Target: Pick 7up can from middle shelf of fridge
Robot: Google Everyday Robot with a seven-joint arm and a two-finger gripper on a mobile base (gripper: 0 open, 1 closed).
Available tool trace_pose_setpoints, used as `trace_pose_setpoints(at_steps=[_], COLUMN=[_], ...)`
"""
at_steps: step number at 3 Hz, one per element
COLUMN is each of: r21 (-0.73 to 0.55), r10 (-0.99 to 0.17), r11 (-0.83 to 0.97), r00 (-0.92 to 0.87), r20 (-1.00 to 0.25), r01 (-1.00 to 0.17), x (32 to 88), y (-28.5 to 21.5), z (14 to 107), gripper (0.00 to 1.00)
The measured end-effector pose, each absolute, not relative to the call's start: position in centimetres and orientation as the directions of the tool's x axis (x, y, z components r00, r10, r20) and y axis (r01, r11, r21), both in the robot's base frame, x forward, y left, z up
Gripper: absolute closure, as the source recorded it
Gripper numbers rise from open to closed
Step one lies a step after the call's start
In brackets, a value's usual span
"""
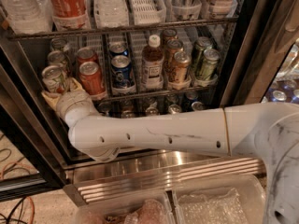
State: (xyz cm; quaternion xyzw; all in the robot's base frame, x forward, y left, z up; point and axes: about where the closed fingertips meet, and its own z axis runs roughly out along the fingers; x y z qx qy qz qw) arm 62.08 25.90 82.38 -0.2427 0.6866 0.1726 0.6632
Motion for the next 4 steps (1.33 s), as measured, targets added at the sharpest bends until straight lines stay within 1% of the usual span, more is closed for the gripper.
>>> trace_pose_setpoints(at_steps=[1, 2, 4], r21=[-0.085, -0.09, -0.143], r10=[-0.103, -0.102, -0.091], r11=[0.815, 0.799, 0.774], r00=[0.001, 0.014, 0.114], r20=[-0.995, -0.995, -0.989], r01=[-0.574, -0.594, -0.617], x=[62.0, 61.8, 59.9], y=[26.4, 27.0, 26.4], z=[82.6, 83.3, 87.7], gripper=[0.89, 1.0, 1.0])
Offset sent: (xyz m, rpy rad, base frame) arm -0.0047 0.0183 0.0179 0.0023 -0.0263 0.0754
